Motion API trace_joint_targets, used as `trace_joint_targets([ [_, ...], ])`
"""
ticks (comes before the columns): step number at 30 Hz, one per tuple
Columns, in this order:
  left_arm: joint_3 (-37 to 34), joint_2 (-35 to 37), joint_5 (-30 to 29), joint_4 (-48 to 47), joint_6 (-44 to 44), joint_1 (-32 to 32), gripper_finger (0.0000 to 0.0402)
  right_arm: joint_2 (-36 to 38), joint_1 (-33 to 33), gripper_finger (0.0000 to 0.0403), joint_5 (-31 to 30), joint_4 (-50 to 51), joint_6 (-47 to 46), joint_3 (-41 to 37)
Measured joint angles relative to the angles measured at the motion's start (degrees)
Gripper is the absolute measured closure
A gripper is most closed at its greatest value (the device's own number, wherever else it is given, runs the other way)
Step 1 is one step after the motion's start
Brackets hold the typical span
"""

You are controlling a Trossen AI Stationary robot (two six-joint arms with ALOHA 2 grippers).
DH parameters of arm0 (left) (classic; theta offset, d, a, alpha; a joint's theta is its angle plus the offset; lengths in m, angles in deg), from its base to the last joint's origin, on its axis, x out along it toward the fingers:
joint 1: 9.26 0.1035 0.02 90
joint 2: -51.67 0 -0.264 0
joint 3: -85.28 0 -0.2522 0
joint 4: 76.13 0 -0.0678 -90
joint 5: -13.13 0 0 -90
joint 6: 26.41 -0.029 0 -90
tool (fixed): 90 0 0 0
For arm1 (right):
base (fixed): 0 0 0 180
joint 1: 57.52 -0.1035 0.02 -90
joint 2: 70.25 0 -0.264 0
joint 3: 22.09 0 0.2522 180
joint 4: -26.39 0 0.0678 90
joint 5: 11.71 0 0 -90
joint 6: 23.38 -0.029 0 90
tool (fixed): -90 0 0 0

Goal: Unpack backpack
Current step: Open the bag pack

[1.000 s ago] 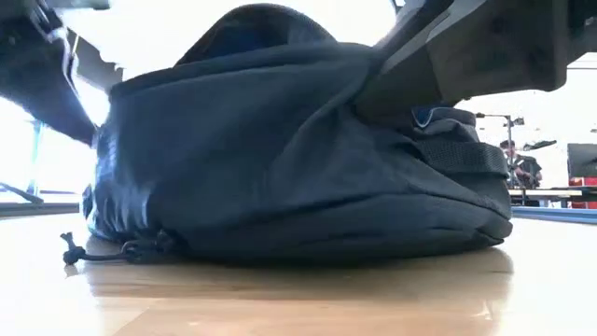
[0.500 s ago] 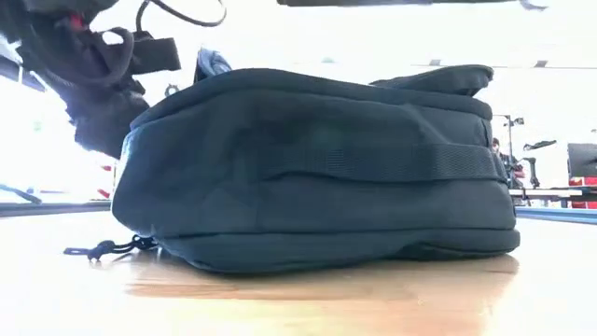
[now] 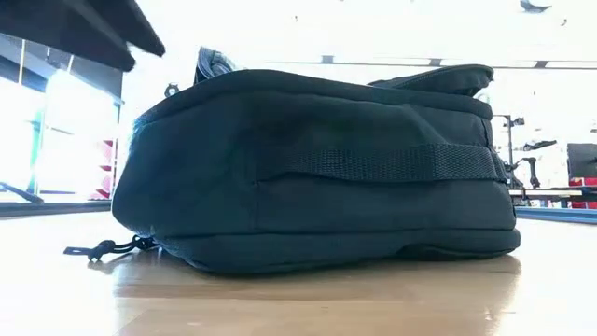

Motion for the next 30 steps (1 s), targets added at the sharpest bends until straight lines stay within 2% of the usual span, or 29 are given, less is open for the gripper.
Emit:
trace_joint_targets([
  [2, 0.3, -1.8, -1.5, 5.2, -8.6, 0.8, 0.0279, 0.0, -1.1, 0.0197, -0.6, 0.8, -3.3, -0.2],
  [6, 3.4, -4.2, -6.7, 5.7, -18.5, 2.5, 0.0264, -0.3, -2.4, 0.0194, -0.7, 2.8, -9.4, -0.9],
  [14, 7.2, -8.9, -4.9, 1.0, -34.7, 5.3, 0.0231, -0.5, -3.1, 0.0194, -0.9, 8.1, -18.8, -0.9],
  [17, 7.9, -10.5, -4.6, 3.3, -34.7, 6.8, 0.0234, -0.5, -3.1, 0.0194, -0.5, 8.4, -20.5, -0.9],
  [19, 8.6, -11.7, -7.7, 6.9, -32.9, 7.5, 0.0257, -0.5, -3.1, 0.0194, 0.0, 8.6, -21.5, -0.9],
  [23, 10.0, -11.2, -21.6, 11.4, -24.4, 9.0, 0.0367, -0.5, -3.1, 0.0194, 1.1, 8.6, -22.9, -0.9],
  [24, 10.3, -10.5, -24.9, 11.3, -22.8, 9.6, 0.0384, -0.6, -3.1, 0.0194, 1.7, 8.6, -23.8, -0.9],
  [26, 10.5, -8.7, -28.4, 11.2, -20.8, 11.5, 0.0389, -0.7, -3.0, 0.0194, 2.3, 8.6, -25.3, -0.9],
  [30, 10.5, -4.2, -29.6, 5.5, -11.5, 18.1, 0.0399, -1.0, -2.6, 0.0194, 2.3, 7.5, -25.6, -0.9],
])
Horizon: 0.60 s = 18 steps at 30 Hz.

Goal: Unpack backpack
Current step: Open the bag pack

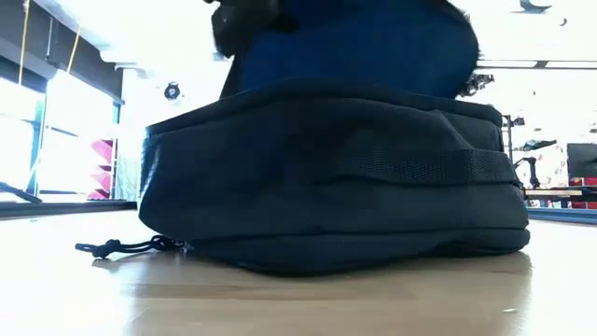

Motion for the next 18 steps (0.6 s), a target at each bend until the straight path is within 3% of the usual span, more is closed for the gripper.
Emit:
trace_joint_targets([
  [7, 0.0, 4.7, -0.2, -25.5, 32.1, 17.3, 0.0401, -1.2, 0.5, 0.0194, 2.3, -1.2, -1.4, 0.0],
  [11, 0.0, 4.8, -0.4, -36.8, 44.2, 26.8, 0.0401, -2.1, 0.5, 0.0194, 2.3, -1.2, -1.0, 0.0],
  [14, 0.0, 4.8, 1.8, -40.4, 49.6, 32.6, 0.0398, -2.8, 0.8, 0.0194, 2.4, -1.2, -1.0, 0.0],
  [18, 0.0, 4.7, 9.3, -40.8, 45.0, 37.6, 0.0362, -3.7, 1.0, 0.0194, 2.4, -1.0, -0.9, 0.0],
])
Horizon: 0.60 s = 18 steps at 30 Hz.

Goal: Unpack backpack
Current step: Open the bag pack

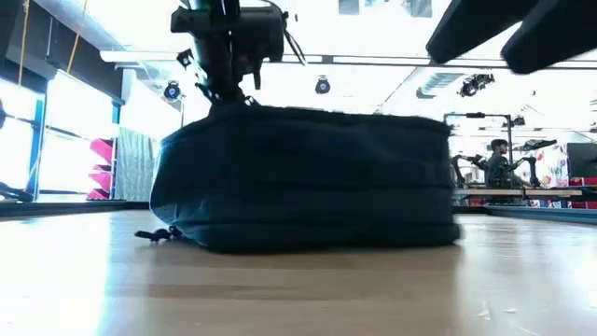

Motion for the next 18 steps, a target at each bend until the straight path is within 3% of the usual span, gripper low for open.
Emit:
trace_joint_targets([
  [5, 0.2, 1.7, 7.8, -1.5, -8.9, -0.5, 0.0285, -0.3, 0.0, 0.0194, -0.3, 0.0, 0.0, 0.0],
  [8, 0.7, 4.5, 8.2, -2.3, -10.6, -4.2, 0.025, -0.3, 0.0, 0.0194, -0.5, 0.0, 0.5, 0.0],
  [12, 1.2, 9.3, 9.4, -4.5, -8.7, -11.6, 0.0235, -0.3, 0.0, 0.0194, -0.6, -0.2, 1.5, 0.0],
  [15, -0.3, 12.8, 16.6, -5.9, -4.8, -16.2, 0.0234, -0.3, 0.0, 0.0194, -0.9, -2.6, 4.6, 0.0],
  [18, -5.0, 15.0, 22.5, -8.2, 1.4, -19.0, 0.0234, -0.3, 0.1, 0.0194, -1.5, -9.0, 13.8, 0.0],
])
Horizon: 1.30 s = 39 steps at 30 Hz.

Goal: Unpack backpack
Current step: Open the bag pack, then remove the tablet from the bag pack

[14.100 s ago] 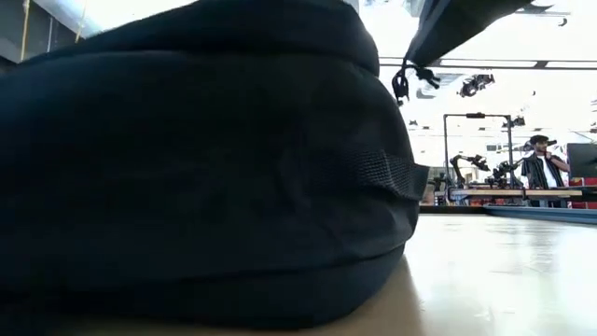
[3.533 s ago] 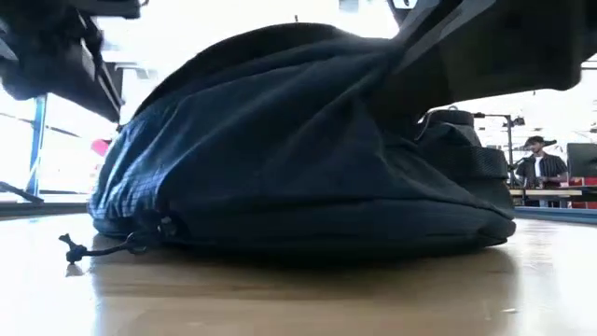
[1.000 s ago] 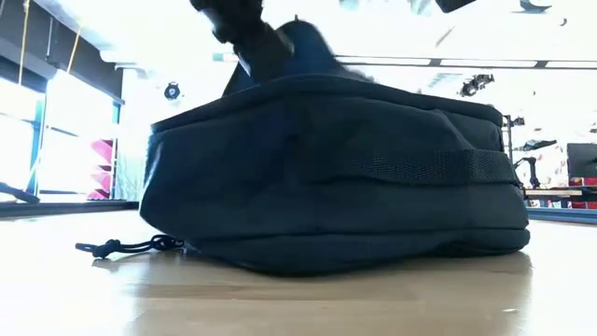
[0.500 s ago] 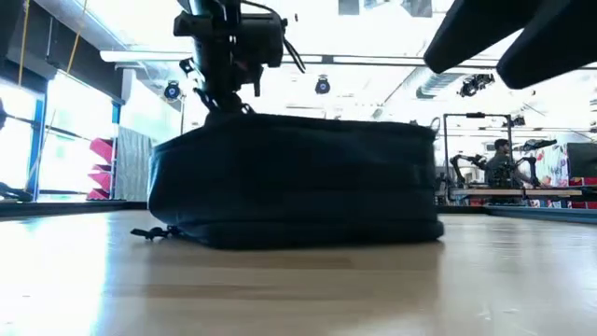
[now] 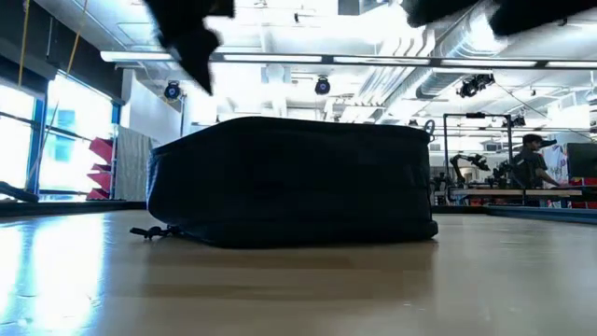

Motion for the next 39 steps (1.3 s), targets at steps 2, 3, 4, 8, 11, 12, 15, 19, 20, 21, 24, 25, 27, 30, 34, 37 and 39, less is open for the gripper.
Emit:
trace_joint_targets([
  [2, -5.1, 1.4, 2.1, 0.9, 5.0, -1.3, 0.0234, 0.0, 0.8, 0.0194, -1.8, -5.4, 10.5, 0.0],
  [3, -8.0, 1.7, 3.1, 2.2, 6.9, -1.9, 0.0234, 0.0, 1.5, 0.0194, -2.5, -7.9, 16.9, 0.0],
  [4, -11.2, 1.8, 3.5, 4.3, 8.5, -2.4, 0.0234, 0.0, 2.5, 0.0194, -2.7, -10.0, 23.7, 0.0],
  [8, -24.8, 1.6, 3.6, 22.2, 9.9, -4.1, 0.0234, 0.0, 7.8, 0.0195, -1.9, -15.3, 40.7, 0.0],
  [11, -33.9, 1.6, 3.7, 40.8, 5.5, -4.1, 0.0234, 0.0, 12.6, 0.0203, -1.7, -15.3, 47.3, 0.2],
  [12, -36.4, 1.6, 3.6, 46.7, 3.6, -4.0, 0.0234, 0.0, 14.0, 0.0206, -1.4, -15.2, 49.6, 0.4],
  [15, -41.5, 1.6, 3.9, 60.2, -2.7, -3.0, 0.0234, 0.0, 17.7, 0.0218, 0.1, -15.2, 58.3, 0.4],
  [19, -42.9, 1.6, 5.8, 64.8, -4.4, -1.5, 0.0234, 0.0, 20.0, 0.0232, 2.5, -14.9, 63.0, 0.4],
  [20, -42.9, 1.6, 6.2, 64.8, -4.5, -1.3, 0.0234, 0.0, 20.5, 0.0233, 4.3, -14.9, 62.8, 0.4],
  [21, -42.9, 1.7, 6.5, 64.8, -4.5, -1.1, 0.0234, -0.3, 20.9, 0.0234, 5.7, -14.9, 62.7, 0.5],
  [24, -42.9, 1.7, 6.8, 65.5, -4.6, -1.1, 0.0234, -0.8, 21.7, 0.0231, 6.7, -13.8, 64.0, 0.5],
  [25, -42.9, 1.7, 6.8, 66.0, -4.6, -1.1, 0.0234, -0.9, 21.9, 0.0227, 6.4, -13.8, 64.2, 0.5],
  [27, -42.9, 1.7, 7.1, 66.6, -4.5, -1.1, 0.0234, -1.4, 22.5, 0.0216, 5.9, -13.2, 63.9, 0.5],
  [30, -42.9, 1.7, 8.7, 69.2, -4.5, -1.1, 0.0234, -2.8, 22.8, 0.0196, 2.9, -12.8, 63.8, 0.5],
  [34, -42.9, 1.7, 13.9, 72.3, -2.2, -1.4, 0.0234, -5.8, 22.6, 0.0183, -1.0, -8.4, 64.3, 2.8],
  [37, -42.9, 1.7, 16.1, 73.4, 0.1, -2.7, 0.0234, -9.1, 22.7, 0.0184, -1.1, -0.7, 57.8, 8.1],
  [39, -42.9, 1.7, 16.1, 74.1, 0.8, -3.8, 0.0234, -11.3, 23.0, 0.0188, -1.1, 7.0, 53.0, 12.5],
])
